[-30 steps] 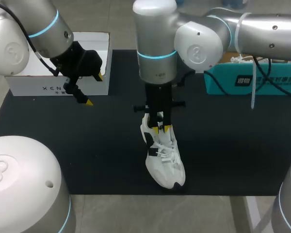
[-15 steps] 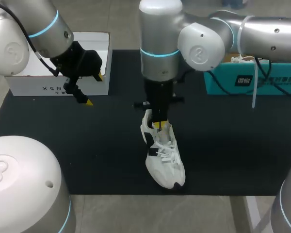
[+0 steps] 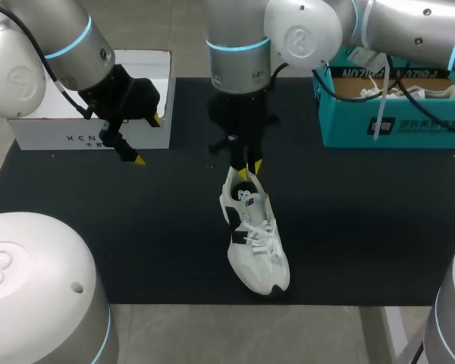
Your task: Take the shoe out of the shoebox, open the shoe tongue, remove and reinsert the insole, then place the shoe into the shoebox
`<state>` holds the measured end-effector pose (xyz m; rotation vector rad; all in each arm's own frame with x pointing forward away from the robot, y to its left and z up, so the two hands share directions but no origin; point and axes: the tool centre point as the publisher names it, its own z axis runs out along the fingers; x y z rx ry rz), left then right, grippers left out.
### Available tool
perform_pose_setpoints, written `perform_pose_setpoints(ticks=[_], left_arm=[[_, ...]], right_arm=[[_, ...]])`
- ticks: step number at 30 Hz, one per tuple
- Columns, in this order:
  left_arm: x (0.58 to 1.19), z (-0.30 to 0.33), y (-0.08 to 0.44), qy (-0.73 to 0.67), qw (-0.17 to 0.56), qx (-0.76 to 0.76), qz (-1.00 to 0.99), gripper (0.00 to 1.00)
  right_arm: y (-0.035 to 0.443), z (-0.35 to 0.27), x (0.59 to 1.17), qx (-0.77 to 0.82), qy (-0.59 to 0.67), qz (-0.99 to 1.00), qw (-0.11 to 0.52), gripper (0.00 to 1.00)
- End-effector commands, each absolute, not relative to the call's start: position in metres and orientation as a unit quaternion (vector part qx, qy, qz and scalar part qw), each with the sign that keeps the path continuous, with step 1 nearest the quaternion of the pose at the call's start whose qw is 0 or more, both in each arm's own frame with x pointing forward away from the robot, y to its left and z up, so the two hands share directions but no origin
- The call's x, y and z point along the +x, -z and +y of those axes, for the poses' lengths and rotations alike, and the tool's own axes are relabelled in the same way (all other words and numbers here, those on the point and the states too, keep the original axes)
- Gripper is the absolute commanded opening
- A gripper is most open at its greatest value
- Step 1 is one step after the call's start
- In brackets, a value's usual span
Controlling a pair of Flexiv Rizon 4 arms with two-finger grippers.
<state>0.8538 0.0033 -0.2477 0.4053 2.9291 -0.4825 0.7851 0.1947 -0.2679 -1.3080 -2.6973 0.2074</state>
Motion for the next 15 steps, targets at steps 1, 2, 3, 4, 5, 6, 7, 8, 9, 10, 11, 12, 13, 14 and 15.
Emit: perform_pose_setpoints(ticks=[1,2,3,4,5,6,7,8,9,10,11,12,13,14,15], left_arm=[[0.8535,0.0034,0.2474,0.159,0.073,0.135,0.975,1.0],[0.8535,0.0034,0.2474,0.159,0.073,0.135,0.975,1.0],[0.8535,0.0034,0.2474,0.159,0.073,0.135,0.975,1.0],[0.8535,0.0034,0.2474,0.159,0.073,0.135,0.975,1.0],[0.8535,0.0034,0.2474,0.159,0.073,0.135,0.975,1.0],[0.8535,0.0034,0.2474,0.159,0.073,0.135,0.975,1.0],[0.8535,0.0034,0.2474,0.159,0.073,0.135,0.975,1.0],[0.8535,0.0034,0.2474,0.159,0.073,0.135,0.975,1.0],[0.8535,0.0034,0.2474,0.159,0.073,0.135,0.975,1.0],[0.8535,0.0034,0.2474,0.159,0.073,0.135,0.975,1.0],[0.8535,0.0034,0.2474,0.159,0.073,0.135,0.975,1.0],[0.8535,0.0034,0.2474,0.159,0.073,0.135,0.975,1.0],[0.8535,0.0034,0.2474,0.159,0.073,0.135,0.975,1.0],[0.8535,0.0034,0.2474,0.159,0.073,0.135,0.975,1.0],[0.8535,0.0034,0.2474,0.159,0.073,0.135,0.975,1.0]], right_arm=[[0.2706,0.1906,0.7866,-0.407,-0.06,-0.908,0.078,1.0],[0.2706,0.1906,0.7866,-0.407,-0.06,-0.908,0.078,1.0],[0.2706,0.1906,0.7866,-0.407,-0.06,-0.908,0.078,1.0],[0.2706,0.1906,0.7866,-0.407,-0.06,-0.908,0.078,1.0],[0.2706,0.1906,0.7866,-0.407,-0.06,-0.908,0.078,1.0],[0.2706,0.1906,0.7866,-0.407,-0.06,-0.908,0.078,1.0],[0.2706,0.1906,0.7866,-0.407,-0.06,-0.908,0.078,1.0],[0.2706,0.1906,0.7866,-0.407,-0.06,-0.908,0.078,1.0],[0.2706,0.1906,0.7866,-0.407,-0.06,-0.908,0.078,1.0],[0.2706,0.1906,0.7866,-0.407,-0.06,-0.908,0.078,1.0],[0.2706,0.1906,0.7866,-0.407,-0.06,-0.908,0.078,1.0],[0.2706,0.1906,0.7866,-0.407,-0.06,-0.908,0.078,1.0],[0.2698,0.1894,0.7878,-0.378,-0.061,-0.922,0.062,1.0],[0.2696,0.189,0.7902,-0.333,-0.069,-0.939,0.045,1.0],[0.2701,0.1892,0.7916,-0.293,-0.058,-0.954,0.023,1.0]])
